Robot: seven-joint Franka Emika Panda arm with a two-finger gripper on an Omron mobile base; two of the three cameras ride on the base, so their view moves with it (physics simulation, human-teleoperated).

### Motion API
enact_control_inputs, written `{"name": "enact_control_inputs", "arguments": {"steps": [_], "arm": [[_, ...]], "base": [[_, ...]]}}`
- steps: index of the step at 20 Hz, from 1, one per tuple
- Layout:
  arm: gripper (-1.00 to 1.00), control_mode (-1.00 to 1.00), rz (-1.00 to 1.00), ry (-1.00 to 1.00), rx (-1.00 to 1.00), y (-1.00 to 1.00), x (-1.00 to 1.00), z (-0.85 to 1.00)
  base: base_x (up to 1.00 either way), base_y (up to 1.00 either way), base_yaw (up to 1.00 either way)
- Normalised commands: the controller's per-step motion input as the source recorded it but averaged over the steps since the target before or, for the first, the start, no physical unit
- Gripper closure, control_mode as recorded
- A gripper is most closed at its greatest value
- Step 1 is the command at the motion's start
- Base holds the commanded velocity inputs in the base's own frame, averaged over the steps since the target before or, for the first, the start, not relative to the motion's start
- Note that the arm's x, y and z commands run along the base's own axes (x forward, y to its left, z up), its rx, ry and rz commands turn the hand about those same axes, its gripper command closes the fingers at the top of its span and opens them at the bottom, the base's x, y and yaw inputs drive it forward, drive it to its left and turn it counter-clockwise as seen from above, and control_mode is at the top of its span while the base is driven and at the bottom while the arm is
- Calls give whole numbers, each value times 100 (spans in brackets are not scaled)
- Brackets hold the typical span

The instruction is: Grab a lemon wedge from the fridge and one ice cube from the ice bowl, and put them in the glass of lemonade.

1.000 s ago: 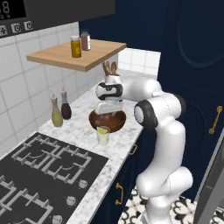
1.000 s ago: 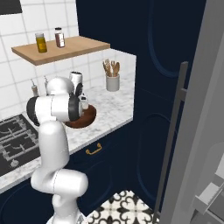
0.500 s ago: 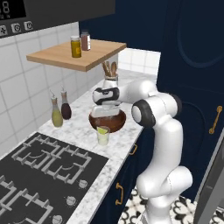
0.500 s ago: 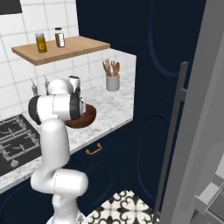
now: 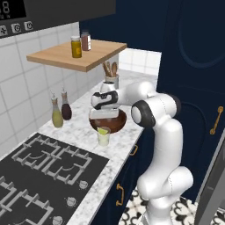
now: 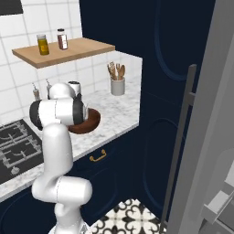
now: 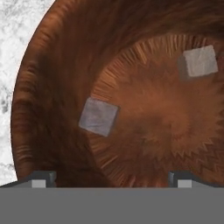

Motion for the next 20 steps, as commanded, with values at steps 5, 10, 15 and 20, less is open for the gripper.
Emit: {"name": "enact_control_inputs", "arguments": {"steps": [5,10,15,20], "arm": [[-100,-100,-8,-6,-5,2,5,-2],[-100,-100,-5,-6,-1,-9,0,0],[-100,-100,0,-2,7,-41,0,5],[-100,-100,0,1,3,-13,6,-16]], "base": [[0,0,0],[0,0,0],[0,0,0],[0,0,0]]}}
